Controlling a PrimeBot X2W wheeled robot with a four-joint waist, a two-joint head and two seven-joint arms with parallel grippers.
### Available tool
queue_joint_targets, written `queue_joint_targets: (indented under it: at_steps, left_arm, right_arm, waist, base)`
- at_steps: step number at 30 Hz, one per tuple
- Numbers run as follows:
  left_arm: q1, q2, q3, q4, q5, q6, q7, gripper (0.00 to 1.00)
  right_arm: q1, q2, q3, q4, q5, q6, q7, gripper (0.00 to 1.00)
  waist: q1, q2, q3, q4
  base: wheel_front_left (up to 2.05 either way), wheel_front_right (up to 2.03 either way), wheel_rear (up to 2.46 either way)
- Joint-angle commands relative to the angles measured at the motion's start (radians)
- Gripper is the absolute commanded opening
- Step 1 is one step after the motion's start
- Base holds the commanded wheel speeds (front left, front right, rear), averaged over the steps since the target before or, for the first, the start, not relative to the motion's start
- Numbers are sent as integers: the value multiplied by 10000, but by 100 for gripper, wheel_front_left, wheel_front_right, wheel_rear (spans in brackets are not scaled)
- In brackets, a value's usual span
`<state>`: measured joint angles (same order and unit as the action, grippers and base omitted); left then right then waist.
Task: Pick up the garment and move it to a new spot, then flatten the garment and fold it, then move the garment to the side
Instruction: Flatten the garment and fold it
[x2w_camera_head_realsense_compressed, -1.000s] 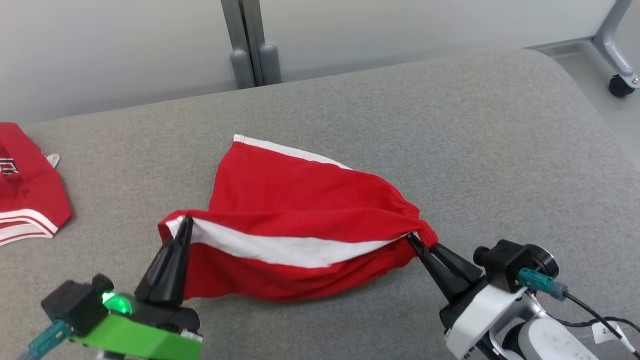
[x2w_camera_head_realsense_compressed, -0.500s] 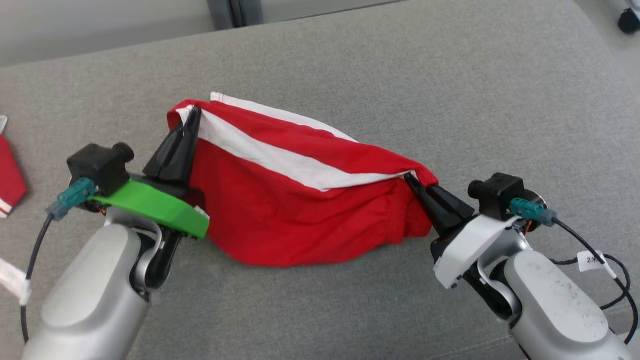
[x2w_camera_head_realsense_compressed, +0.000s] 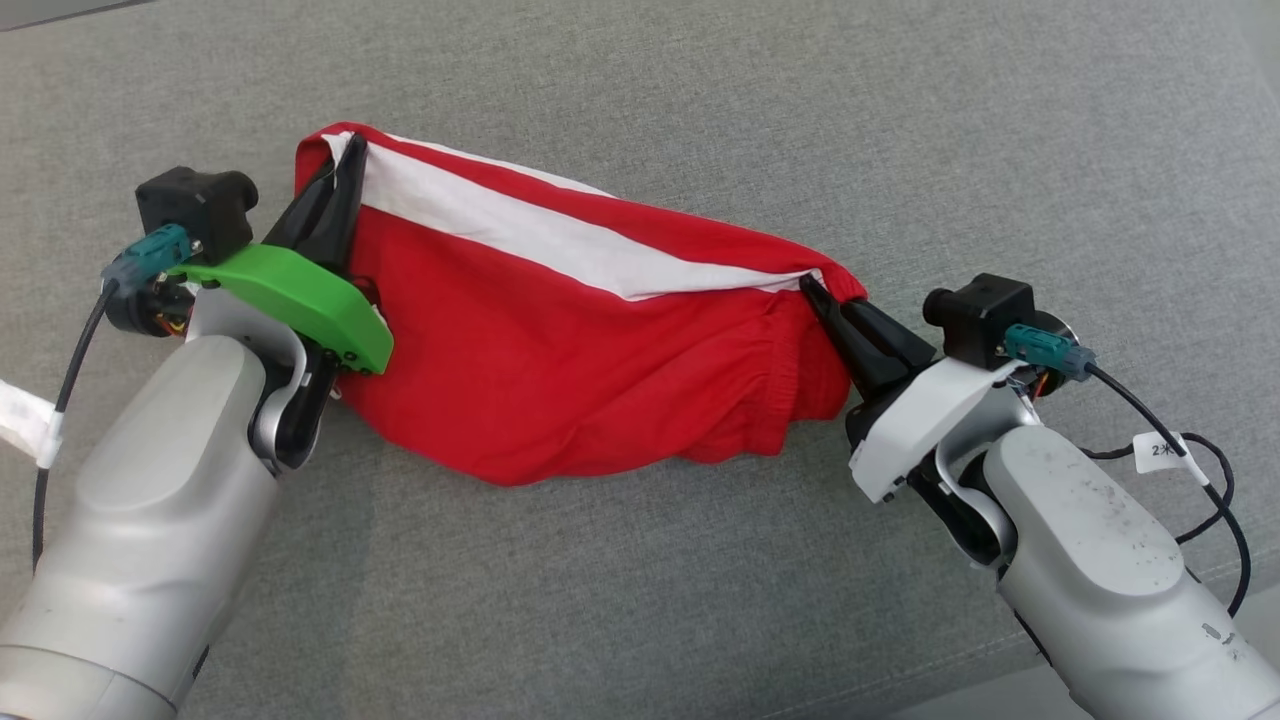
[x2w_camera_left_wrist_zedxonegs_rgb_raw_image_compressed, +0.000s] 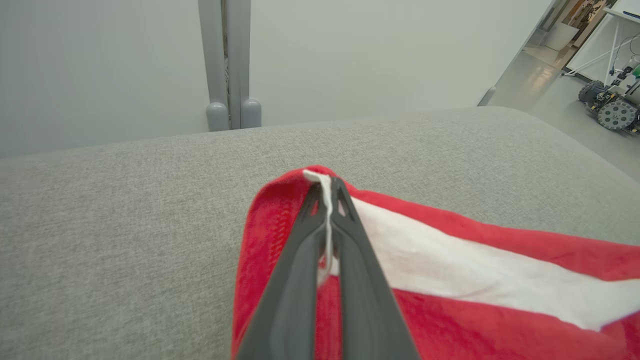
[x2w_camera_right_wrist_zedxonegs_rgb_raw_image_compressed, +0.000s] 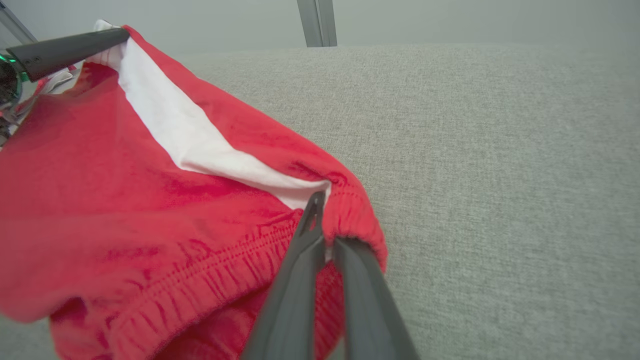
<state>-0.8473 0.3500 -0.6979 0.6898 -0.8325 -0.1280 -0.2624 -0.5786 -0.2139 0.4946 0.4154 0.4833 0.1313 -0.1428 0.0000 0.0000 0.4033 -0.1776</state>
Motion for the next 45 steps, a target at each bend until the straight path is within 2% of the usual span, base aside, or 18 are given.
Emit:
queue_joint_targets:
  at_steps: [1, 5, 6, 7, 8, 9, 10, 11, 12, 19, 27, 31, 36, 45]
  left_arm:
    - [-324, -58, -111, 251, -66, -43, -30, 0]
    - [-814, -143, -396, 893, -135, -44, -32, 0]
    - [-921, -181, -453, 1075, -147, -44, -32, 0]
    - [-984, -224, -532, 1212, -145, -42, -32, 0]
    - [-1050, -273, -605, 1349, -181, -44, -33, 0]
    - [-1126, -332, -674, 1514, -239, -42, -31, 21]
    - [-1174, -372, -733, 1610, -265, -42, -33, 40]
    - [-1200, -403, -847, 1734, -326, -42, -33, 62]
    - [-1200, -413, -995, 1813, -378, -42, -31, 100]
    - [-737, -417, -1494, 1878, -984, -40, -27, 100]
    - [166, 43, -1627, 1634, -1533, -38, -21, 100]
    - [655, 156, -1682, 1761, -1725, -38, -10, 100]
    - [1023, 271, -1730, 1963, -2140, -38, 576, 100]
    - [964, 293, -1607, 2393, -2712, -39, 1413, 100]
  right_arm:
    - [-158, 2, 47, 133, 65, -11, -111, 0]
    - [-353, 67, 78, 477, 97, -12, -280, 0]
    - [-396, 103, 56, 573, 75, -11, -350, 4]
    - [-431, 135, 40, 637, 50, -11, -389, 13]
    - [-458, 169, 20, 711, 39, -11, -445, 33]
    - [-472, 219, 4, 788, 34, -11, -489, 44]
    - [-481, 251, -7, 838, 30, -11, -548, 100]
    - [-480, 286, -14, 899, 22, -11, -581, 100]
    - [-459, 304, -15, 951, 9, -11, -615, 100]
    - [-16, 233, -220, 1001, -200, -12, -668, 100]
    - [978, 33, -723, 325, -665, -11, -254, 100]
    - [1650, -117, -1142, -369, -912, -11, 13, 100]
    - [2456, -205, -1777, -1541, -1309, -11, 448, 100]
    - [3216, -55, -2263, -3328, -1651, -11, 1209, 100]
  waist:
    - [0, 0, 118, -107]
    - [0, 0, 200, -139]
    - [0, 0, 212, -147]
    - [0, 0, 215, -156]
    - [0, 0, 213, -166]
    - [0, 0, 198, -179]
    - [0, 0, 181, -188]
    - [0, 0, 151, -195]
    - [0, 0, 107, -192]
    - [0, 0, -395, -66]
    - [0, 0, -1154, 78]
    - [0, 0, -1559, 138]
    - [0, 0, -1866, 82]
    - [0, 0, -1564, -282]
  base:
    - [0, 0, 0]
    - [0, 0, 0]
    - [0, 0, 0]
    - [0, 0, 0]
    - [0, 0, 0]
    - [0, 0, 0]
    - [0, 0, 0]
    - [0, 0, 0]
    - [0, 0, 0]
    - [0, 0, 0]
    - [0, 0, 0]
    - [0, 0, 0]
    - [0, 0, 0]
    - [0, 0, 0]
